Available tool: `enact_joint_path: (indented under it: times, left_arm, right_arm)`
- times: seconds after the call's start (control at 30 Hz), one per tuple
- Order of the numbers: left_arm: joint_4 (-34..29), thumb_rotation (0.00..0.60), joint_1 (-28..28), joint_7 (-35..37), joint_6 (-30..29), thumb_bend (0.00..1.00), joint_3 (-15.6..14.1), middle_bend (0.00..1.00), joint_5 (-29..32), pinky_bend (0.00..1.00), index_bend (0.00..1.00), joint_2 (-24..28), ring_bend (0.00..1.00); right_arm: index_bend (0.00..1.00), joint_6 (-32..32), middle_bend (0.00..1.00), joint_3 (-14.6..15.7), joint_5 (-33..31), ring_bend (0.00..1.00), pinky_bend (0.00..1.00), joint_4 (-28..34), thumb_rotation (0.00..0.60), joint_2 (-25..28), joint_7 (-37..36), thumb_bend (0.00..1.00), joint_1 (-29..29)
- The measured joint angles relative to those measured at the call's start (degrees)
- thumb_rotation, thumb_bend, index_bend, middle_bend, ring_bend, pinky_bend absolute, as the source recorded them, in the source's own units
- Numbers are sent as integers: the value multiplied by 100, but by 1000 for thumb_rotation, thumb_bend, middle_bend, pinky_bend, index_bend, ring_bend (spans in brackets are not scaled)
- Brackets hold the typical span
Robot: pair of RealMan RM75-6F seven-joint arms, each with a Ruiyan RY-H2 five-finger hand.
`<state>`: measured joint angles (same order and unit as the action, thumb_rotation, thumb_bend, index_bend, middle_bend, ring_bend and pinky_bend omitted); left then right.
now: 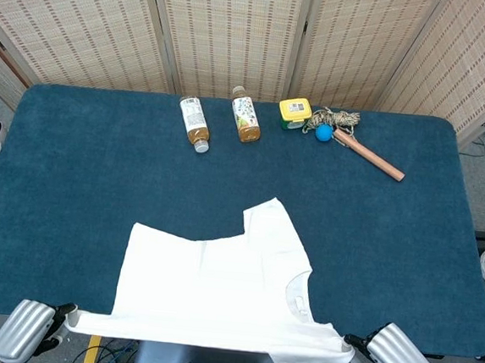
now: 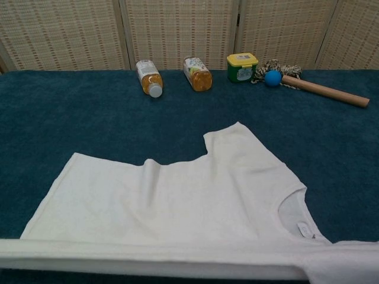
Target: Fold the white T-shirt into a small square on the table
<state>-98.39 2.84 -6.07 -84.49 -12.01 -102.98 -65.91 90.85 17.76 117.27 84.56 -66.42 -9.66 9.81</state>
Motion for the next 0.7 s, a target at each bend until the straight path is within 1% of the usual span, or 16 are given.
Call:
enact_joint_path:
  times: [0.17,0.4,0.5,0.7]
  left_arm:
    - [-99,600,388,-260,452,477,350,971,173,960,641,-13,878]
    - [-122,600,1072,-588,1295,476,906,971,649,960,639,-123,877]
    - [-108,600,1312,-735,1610,476,1082,971,863,960,638,-212,876]
    - [63,600,1815,-970,2284,476,1398,971,1402,960,639,-434,876]
  right_arm:
    - [800,-291,994,-170,-205,990,1000,184,600,-107,179,628,49]
    - [800,-737,994,-476,-506,990,1000,440,600,-263,485,627,223]
    - [800,-887,994,-611,-646,990,1000,515,600,-332,644,627,287]
    - [800,-1171,993,-896,-902,990,1000,599,600,-546,1253,627,388]
